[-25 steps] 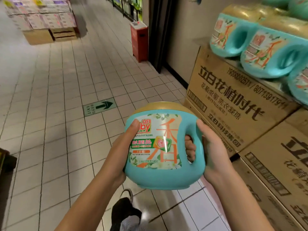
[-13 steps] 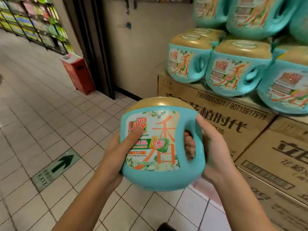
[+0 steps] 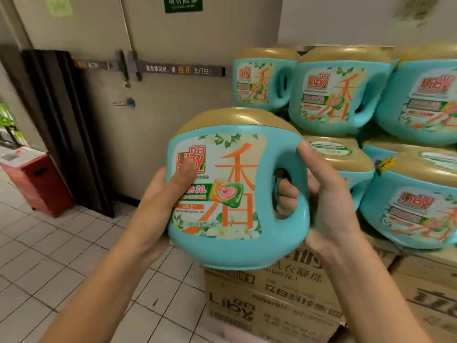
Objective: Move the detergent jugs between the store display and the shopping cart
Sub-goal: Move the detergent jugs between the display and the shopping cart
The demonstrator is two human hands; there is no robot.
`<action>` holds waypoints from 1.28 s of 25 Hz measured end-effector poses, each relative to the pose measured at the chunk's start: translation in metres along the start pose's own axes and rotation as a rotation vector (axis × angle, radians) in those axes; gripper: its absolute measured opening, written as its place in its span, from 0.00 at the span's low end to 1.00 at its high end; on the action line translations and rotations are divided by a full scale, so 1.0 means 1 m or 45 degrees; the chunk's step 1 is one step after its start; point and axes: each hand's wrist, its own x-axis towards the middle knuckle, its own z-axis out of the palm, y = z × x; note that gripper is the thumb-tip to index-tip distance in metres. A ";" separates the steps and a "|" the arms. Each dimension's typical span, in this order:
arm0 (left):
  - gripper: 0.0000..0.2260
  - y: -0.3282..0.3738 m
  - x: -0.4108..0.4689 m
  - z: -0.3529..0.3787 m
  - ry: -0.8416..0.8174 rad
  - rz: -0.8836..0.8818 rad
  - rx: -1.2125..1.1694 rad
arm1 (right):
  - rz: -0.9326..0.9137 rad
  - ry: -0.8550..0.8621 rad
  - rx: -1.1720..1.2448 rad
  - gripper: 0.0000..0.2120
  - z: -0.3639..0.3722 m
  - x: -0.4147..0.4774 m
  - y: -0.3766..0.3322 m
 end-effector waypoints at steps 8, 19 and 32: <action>0.50 0.063 0.119 -0.002 -0.300 0.372 0.267 | -0.475 0.128 -0.221 0.17 0.030 0.088 -0.060; 0.55 0.036 0.272 0.009 -0.231 0.509 0.020 | -0.705 0.539 -1.240 0.13 0.025 0.183 -0.071; 0.41 -0.002 0.336 0.015 -0.347 0.564 0.063 | -0.720 1.053 -1.669 0.31 0.003 0.215 -0.037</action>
